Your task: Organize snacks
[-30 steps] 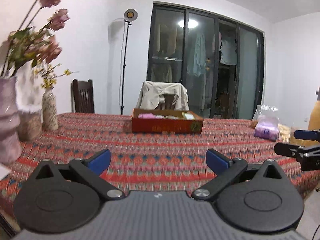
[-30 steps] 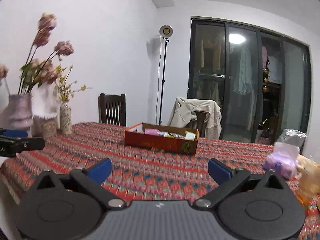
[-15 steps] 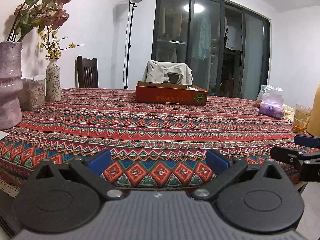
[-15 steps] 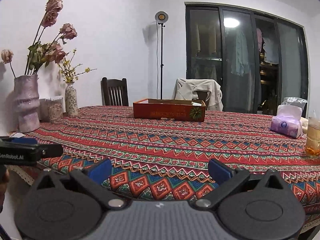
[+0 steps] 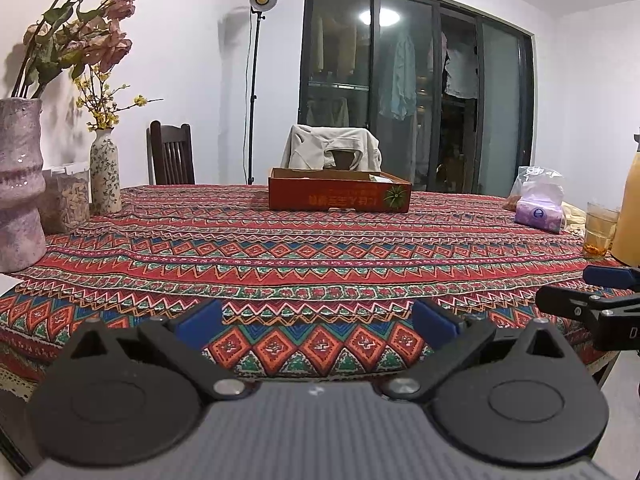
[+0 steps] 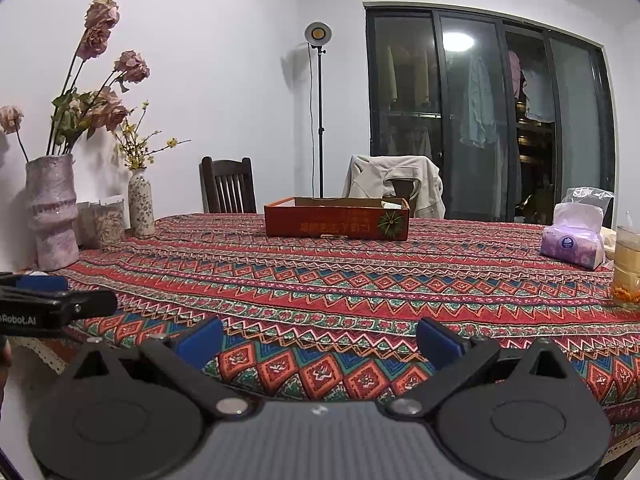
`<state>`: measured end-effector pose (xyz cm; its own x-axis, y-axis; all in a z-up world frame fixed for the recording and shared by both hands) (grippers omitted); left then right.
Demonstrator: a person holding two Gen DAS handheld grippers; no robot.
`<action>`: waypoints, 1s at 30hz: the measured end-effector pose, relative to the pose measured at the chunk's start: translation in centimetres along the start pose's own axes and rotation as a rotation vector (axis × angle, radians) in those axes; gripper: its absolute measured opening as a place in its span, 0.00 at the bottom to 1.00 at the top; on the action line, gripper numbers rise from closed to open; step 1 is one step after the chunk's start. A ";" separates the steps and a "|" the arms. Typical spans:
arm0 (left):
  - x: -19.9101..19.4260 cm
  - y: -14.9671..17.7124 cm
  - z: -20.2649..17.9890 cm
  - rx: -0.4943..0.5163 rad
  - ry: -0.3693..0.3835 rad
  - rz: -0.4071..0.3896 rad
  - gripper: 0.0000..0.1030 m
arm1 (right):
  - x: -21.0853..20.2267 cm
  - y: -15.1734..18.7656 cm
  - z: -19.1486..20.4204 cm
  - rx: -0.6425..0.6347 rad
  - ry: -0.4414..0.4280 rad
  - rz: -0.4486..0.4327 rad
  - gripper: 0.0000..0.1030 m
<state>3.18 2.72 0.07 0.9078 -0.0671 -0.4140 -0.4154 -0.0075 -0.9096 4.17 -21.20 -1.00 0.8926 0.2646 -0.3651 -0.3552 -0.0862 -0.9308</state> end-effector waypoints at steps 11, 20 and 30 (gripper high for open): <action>-0.3 -0.1 0.2 -0.001 -0.007 -0.008 1.00 | 0.1 0.1 0.2 0.003 -0.006 -0.002 1.00; -0.4 -0.1 0.2 -0.002 -0.007 -0.009 1.00 | 0.1 0.1 0.1 0.006 -0.011 -0.007 1.00; -0.4 -0.2 0.1 -0.003 -0.004 -0.007 1.00 | 0.1 0.2 0.1 0.001 -0.011 -0.001 1.00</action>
<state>2.94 2.88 0.37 0.9107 -0.0628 -0.4082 -0.4096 -0.0111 -0.9122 4.21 -21.10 -1.24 0.8897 0.2756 -0.3641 -0.3546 -0.0853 -0.9311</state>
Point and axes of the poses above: each gripper's, at about its wrist camera, not at the fingertips, and x roughly the way its jaws point, z to its left, y to its underside, the point moved 1 cm from there along x, roughly the way its jaws point, and after that the axes turned 6 degrees about z, right-handed, at the moved point
